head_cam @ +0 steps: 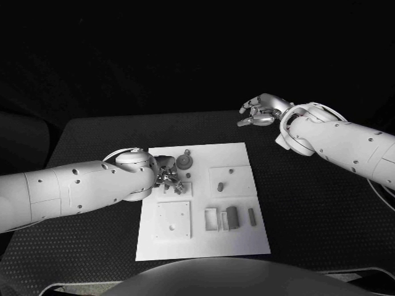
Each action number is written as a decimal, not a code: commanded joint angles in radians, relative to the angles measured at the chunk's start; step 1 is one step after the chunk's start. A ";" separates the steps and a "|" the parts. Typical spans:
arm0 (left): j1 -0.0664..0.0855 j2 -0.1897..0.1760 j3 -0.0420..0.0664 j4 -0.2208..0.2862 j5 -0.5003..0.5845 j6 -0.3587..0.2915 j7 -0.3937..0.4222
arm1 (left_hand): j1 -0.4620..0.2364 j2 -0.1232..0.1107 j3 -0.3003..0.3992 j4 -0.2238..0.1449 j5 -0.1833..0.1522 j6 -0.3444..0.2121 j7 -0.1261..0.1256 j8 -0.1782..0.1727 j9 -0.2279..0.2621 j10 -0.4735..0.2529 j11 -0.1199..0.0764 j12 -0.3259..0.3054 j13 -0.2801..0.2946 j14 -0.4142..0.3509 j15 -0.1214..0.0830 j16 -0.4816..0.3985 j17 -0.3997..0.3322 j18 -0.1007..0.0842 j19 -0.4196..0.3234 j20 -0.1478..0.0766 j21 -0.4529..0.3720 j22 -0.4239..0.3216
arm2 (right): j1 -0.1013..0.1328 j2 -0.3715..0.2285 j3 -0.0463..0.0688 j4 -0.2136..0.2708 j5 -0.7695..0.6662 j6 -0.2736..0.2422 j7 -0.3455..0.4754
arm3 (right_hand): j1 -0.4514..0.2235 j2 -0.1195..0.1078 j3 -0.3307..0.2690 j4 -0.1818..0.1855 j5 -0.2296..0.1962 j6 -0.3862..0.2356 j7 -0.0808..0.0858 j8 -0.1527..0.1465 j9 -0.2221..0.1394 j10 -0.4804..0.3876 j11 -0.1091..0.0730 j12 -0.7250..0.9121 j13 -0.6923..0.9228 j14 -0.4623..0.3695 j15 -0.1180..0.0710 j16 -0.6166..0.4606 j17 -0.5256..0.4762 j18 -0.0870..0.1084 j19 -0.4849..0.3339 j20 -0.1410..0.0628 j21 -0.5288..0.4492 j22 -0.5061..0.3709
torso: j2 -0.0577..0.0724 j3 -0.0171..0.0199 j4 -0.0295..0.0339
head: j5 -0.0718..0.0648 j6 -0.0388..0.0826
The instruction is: Assemble the parts on the task board
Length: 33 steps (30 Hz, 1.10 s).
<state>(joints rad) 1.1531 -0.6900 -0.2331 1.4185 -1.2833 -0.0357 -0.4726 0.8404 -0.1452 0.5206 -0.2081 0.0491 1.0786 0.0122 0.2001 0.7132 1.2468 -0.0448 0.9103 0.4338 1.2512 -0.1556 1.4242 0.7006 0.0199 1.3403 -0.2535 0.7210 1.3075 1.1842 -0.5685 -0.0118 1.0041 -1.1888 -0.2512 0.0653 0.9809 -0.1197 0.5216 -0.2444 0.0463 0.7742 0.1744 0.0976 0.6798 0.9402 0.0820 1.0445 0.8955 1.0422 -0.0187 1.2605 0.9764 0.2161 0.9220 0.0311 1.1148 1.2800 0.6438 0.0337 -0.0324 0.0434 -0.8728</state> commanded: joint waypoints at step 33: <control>-0.005 -0.037 -0.003 0.000 0.069 0.018 0.048 | 0.036 0.099 0.073 0.011 0.000 -0.105 0.081 -0.035 -0.078 0.001 0.022 0.012 0.000 0.006 0.022 0.009 -0.001 0.103 0.003 0.024 0.009 0.017 | -0.014 -0.012 0.000 0.008 -0.003 0.027 0.007 | -0.005 0.001 -0.003 0.001 0.002 -0.015 0.021 0.005 -0.001 -0.007 0.000 0.006 -0.002 -0.002 -0.008 0.002 -0.001 0.046 0.001 -0.007 -0.004 -0.001 | 0.000 0.0009 -0.0004 | 0.000 0.000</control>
<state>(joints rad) 1.1529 -0.7217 -0.2309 1.4275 -1.2251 -0.0308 -0.4073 0.8446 -0.0701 0.5880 -0.1966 0.0490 1.0270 0.0291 0.1621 0.6347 1.2498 -0.0304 0.9176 0.4336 1.2587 -0.1371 1.4321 0.7004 0.0198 1.3433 -0.2350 0.7257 1.3073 1.1700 -0.5799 -0.0118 1.0103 -1.1888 -0.2341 0.0656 0.9810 -0.1197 0.5216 -0.2444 0.0463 0.7727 0.1759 0.0976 0.6801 0.9401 0.0820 1.0444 0.8947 1.0407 -0.0173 1.2605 0.9764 0.2162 0.9220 0.0311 1.1149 1.2802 0.6437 0.0345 -0.0325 0.0430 -0.8728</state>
